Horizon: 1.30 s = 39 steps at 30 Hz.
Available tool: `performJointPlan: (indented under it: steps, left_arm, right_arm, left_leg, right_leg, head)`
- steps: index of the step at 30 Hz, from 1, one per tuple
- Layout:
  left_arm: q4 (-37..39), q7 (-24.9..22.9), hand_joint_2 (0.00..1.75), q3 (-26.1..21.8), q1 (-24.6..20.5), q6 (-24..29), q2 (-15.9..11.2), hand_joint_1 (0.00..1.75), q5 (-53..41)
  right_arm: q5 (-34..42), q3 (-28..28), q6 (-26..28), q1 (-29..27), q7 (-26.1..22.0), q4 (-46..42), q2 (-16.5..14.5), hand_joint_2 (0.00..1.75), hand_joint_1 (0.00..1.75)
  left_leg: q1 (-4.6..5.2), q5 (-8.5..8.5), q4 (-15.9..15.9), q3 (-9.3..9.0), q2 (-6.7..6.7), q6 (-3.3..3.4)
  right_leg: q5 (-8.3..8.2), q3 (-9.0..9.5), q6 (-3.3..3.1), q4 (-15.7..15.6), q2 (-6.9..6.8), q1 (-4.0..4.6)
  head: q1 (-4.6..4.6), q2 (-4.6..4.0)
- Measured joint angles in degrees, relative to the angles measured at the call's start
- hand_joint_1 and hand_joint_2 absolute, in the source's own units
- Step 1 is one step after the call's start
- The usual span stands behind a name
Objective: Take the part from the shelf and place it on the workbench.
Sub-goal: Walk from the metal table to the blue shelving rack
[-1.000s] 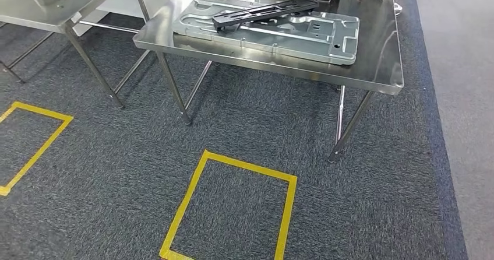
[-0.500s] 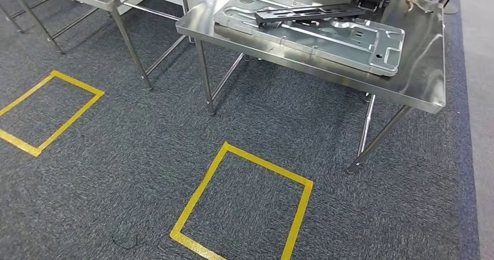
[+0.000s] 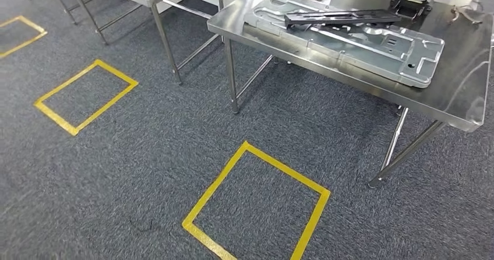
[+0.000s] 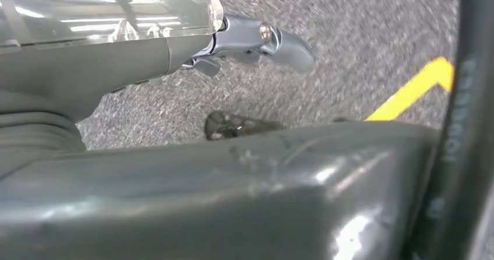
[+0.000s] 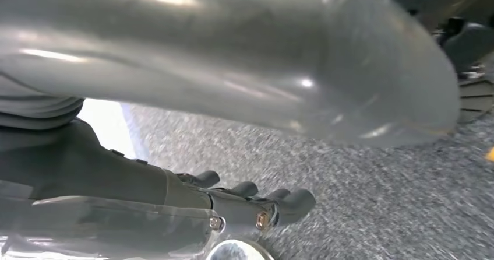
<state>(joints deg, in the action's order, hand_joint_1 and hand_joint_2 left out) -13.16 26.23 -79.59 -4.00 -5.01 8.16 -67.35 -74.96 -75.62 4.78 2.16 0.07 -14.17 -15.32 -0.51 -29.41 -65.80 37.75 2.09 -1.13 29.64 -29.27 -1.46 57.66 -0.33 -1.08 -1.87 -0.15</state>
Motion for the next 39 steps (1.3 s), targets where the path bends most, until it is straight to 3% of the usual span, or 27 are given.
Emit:
performJointPlan:
  steps: [2,3,5,7,8,9,11,12,14,16,17,18,19,20,22,24,26,27,29,31,33,34,35,37,39]
  left_arm:
    - [-0.01,0.07,0.0,-0.17,-0.15,-0.04,-0.17,0.0,0.01]
    - [-0.02,0.12,0.0,-0.22,-0.17,-0.1,-0.26,0.0,0.01]
    - [-0.02,0.24,0.0,-0.25,-0.13,-0.2,-0.38,0.0,0.01]
    - [-0.02,0.32,0.0,-0.25,-0.25,-0.21,-0.43,0.0,0.0]
    - [-0.02,0.35,0.0,-0.25,-0.37,-0.22,-0.44,0.0,0.01]
    - [-0.02,0.36,0.0,-0.25,-0.43,-0.27,-0.49,0.0,0.02]
    - [-0.02,0.29,0.0,-0.28,-0.25,-0.44,-0.63,0.0,0.13]
    - [-0.02,0.24,0.0,-0.31,-0.08,-0.6,-0.72,0.0,0.21]
    - [-0.02,0.11,0.0,-0.35,-0.03,-0.91,-0.82,0.0,0.5]
    - [-0.02,-0.08,0.0,-0.46,-0.3,-1.13,-0.95,0.0,0.99]
    - [-0.02,-0.23,0.0,-0.59,-0.42,-1.18,-1.06,0.0,1.26]
    - [-0.02,-0.48,0.0,-0.75,-0.45,-1.22,-1.2,0.0,1.55]
    - [-0.02,-0.8,0.0,-0.95,-0.44,-1.25,-1.34,0.0,1.8]
    - [-0.02,-1.13,0.0,-1.2,-0.43,-1.26,-1.49,0.0,2.05]
    - [-0.02,-1.72,0.0,-1.6,-0.5,-1.27,-1.66,0.0,2.42]
    - [-0.02,-1.98,0.0,-1.79,-0.63,-1.3,-1.81,0.0,2.59]
    - [-0.02,-2.04,0.0,-1.93,-0.59,-1.31,-1.98,0.0,2.64]
    - [-0.02,-2.05,0.0,-2.0,-0.47,-1.31,-2.07,0.0,2.66]
    - [-0.02,-2.06,0.0,-2.08,-0.47,-1.34,-2.21,0.0,2.68]
    - [-0.02,-2.06,0.0,-2.1,-0.75,-1.37,-2.31,0.0,2.69]
    - [-0.02,-1.97,0.0,-2.11,-0.87,-1.34,-2.37,0.0,2.74]
    - [-0.02,-1.82,0.0,-2.11,-0.82,-1.35,-2.4,0.0,2.76]
    - [-0.02,-1.58,0.0,-2.11,-0.76,-1.39,-2.43,0.0,2.77]
    - [-0.02,-0.88,0.0,-2.1,-0.84,-1.59,-2.46,0.0,2.68]
    - [-0.02,-0.23,0.0,-2.05,-1.08,-1.74,-2.47,0.0,2.28]
  right_arm:
    - [-0.15,0.28,-0.39,-0.05,0.7,0.26,0.0,0.0,0.0]
    - [-0.2,0.41,-0.52,-0.05,0.99,0.35,-0.01,0.0,0.0]
    - [-0.23,0.6,-0.64,0.04,1.3,0.47,-0.04,0.0,0.0]
    - [-0.24,0.65,-0.66,0.16,1.32,0.55,-0.09,0.0,0.0]
    - [-0.25,0.66,-0.64,0.21,1.32,0.58,-0.11,0.0,0.0]
    - [-0.27,0.68,-0.61,0.27,1.28,0.6,-0.13,0.0,0.0]
    - [-0.44,0.81,-0.48,0.54,1.12,0.63,-0.19,0.0,0.0]
    - [-0.56,0.92,-0.43,0.68,1.01,0.63,-0.21,0.0,0.0]
    - [-0.85,1.11,-0.39,0.77,0.78,0.66,-0.23,0.0,0.0]
    - [-1.25,1.28,-0.41,0.69,0.67,0.69,-0.23,0.0,0.0]
    - [-1.52,1.43,-0.44,0.67,0.64,0.73,-0.22,0.0,0.0]
    - [-1.82,1.64,-0.48,0.65,0.62,0.75,-0.22,0.0,0.0]
    - [-2.1,1.89,-0.53,0.65,0.59,0.78,-0.22,0.0,0.0]
    - [-2.37,2.15,-0.59,0.67,0.55,0.81,-0.22,0.0,0.0]
    - [-2.71,2.58,-0.67,0.64,0.46,0.85,-0.2,0.0,0.0]
    - [-2.86,2.88,-0.68,0.74,0.39,0.89,-0.17,0.0,0.0]
    - [-2.91,3.2,-0.69,1.01,0.34,0.93,-0.17,0.0,0.0]
    - [-2.93,3.34,-0.69,1.09,0.31,0.96,-0.21,0.0,0.0]
    - [-2.96,3.51,-0.68,1.07,0.27,1.02,-0.32,0.0,0.0]
    - [-2.98,3.57,-0.69,0.92,0.26,1.06,-0.37,0.0,0.0]
    - [-2.98,3.61,-0.73,0.85,0.3,1.08,-0.37,0.0,0.0]
    - [-2.98,3.64,-0.76,0.85,0.38,1.08,-0.37,0.0,0.0]
    - [-2.98,3.67,-0.83,0.87,0.49,1.09,-0.38,0.0,0.0]
    - [-2.84,3.7,-1.05,0.89,0.74,1.13,-0.37,0.0,0.0]
    - [-2.42,3.71,-1.29,0.9,0.85,1.14,-0.35,0.0,0.0]
  left_leg:
    - [-0.12,-2.96,-6.26,2.45,-1.2,-0.2]
    - [-0.13,-3.1,-7.29,2.54,-1.49,-0.18]
    - [-0.09,-0.86,-3.34,-0.38,-2.21,0.16]
    - [0.32,1.39,4.01,-4.78,-4.52,0.8]
    - [0.61,1.86,6.42,-6.06,-5.44,1.17]
    - [0.88,1.85,7.55,-6.49,-5.91,1.47]
    - [0.92,2.03,7.97,-6.43,-4.85,2.09]
    - [0.78,2.28,8.29,-6.55,-4.3,2.38]
    - [0.47,2.9,8.9,-6.72,-3.24,3.11]
    - [0.57,3.19,8.95,-6.35,-2.06,3.54]
    - [0.64,3.26,8.9,-6.21,-1.35,3.63]
    - [0.68,3.29,8.82,-6.15,-0.56,3.66]
    - [0.7,3.29,8.71,-6.16,0.26,3.64]
    - [0.7,3.27,8.57,-6.21,1.08,3.58]
    - [0.73,3.13,8.13,-6.05,2.56,3.32]
    - [0.71,3.14,7.8,-5.51,3.78,2.74]
    - [0.66,3.39,7.86,-5.05,4.88,1.97]
    - [0.67,3.31,7.64,-4.85,4.61,1.64]
    - [0.78,1.48,4.76,-3.43,2.2,1.1]
    - [0.45,-2.24,-2.44,0.04,-0.6,0.54]
    - [-0.08,-4.12,-8.24,2.88,-1.49,-0.07]
    - [-0.32,-3.47,-8.17,2.81,-1.72,-0.3]
    - [-0.55,-1.88,-5.79,1.52,-2.07,-0.48]
    - [-0.68,1.61,2.39,-2.94,-4.1,-0.55]
    - [-0.44,2.98,7.32,-5.49,-5.59,-0.05]
  right_leg:
    - [-0.06,-0.29,-0.15,0.04,-1.5,0.24]
    - [-0.06,-0.38,-0.15,0.06,-2.28,0.32]
    - [-0.04,-0.39,-0.12,0.07,-3.73,0.41]
    - [0.04,-0.25,0.12,0.11,-4.98,0.59]
    - [0.09,-0.18,0.37,0.13,-5.57,0.68]
    - [0.14,-0.11,0.67,0.15,-6.11,0.77]
    - [0.22,0.11,1.35,0.02,-6.97,0.84]
    - [0.53,0.16,1.71,0.28,-6.35,0.82]
    - [2.88,-1.13,2.24,3.55,-3.28,0.78]
    - [6.75,-4.56,2.27,10.85,-0.54,0.7]
    - [7.96,-6.24,2.24,14.19,-0.1,0.67]
    - [8.01,-7.18,2.17,15.88,0.06,0.67]
    - [6.8,-7.09,2.09,15.34,0.19,0.66]
    - [4.64,-6.02,1.95,12.66,0.54,0.65]
    - [0.59,-2.86,1.52,4.98,2.76,0.57]
    - [-0.61,-1.4,1.17,0.98,4.34,0.57]
    - [-0.62,-1.33,0.8,0.49,3.54,0.54]
    - [-0.79,-1.19,0.51,0.18,2.89,0.43]
    - [-1.05,-0.87,-0.14,-0.43,1.42,0.1]
    - [-1.01,-0.81,-0.48,-0.52,-0.22,0.19]
    - [-0.87,-0.81,-0.43,-0.49,-1.83,0.23]
    - [-0.77,-0.76,-0.31,-0.47,-2.54,0.2]
    - [-0.64,-0.63,-0.14,-0.45,-3.23,0.15]
    - [-0.25,-0.18,0.42,-0.37,-4.54,0.15]
    - [0.13,0.21,1.13,-0.28,-5.65,0.39]
  head:
    - [0.0,0.0]
    - [0.0,0.0]
    - [-0.01,0.0]
    - [0.0,0.0]
    - [0.0,0.0]
    - [0.0,0.0]
    - [0.01,0.0]
    - [0.01,0.0]
    - [0.02,0.0]
    - [0.02,0.0]
    - [0.02,0.0]
    - [0.02,0.0]
    - [0.02,0.0]
    - [0.02,0.0]
    - [0.02,0.0]
    - [0.01,0.0]
    - [0.01,0.0]
    - [0.01,0.0]
    - [0.01,0.0]
    - [0.0,0.0]
    - [0.0,0.0]
    - [-0.01,0.0]
    - [-0.01,0.0]
    - [-0.01,0.0]
    - [0.01,0.0]
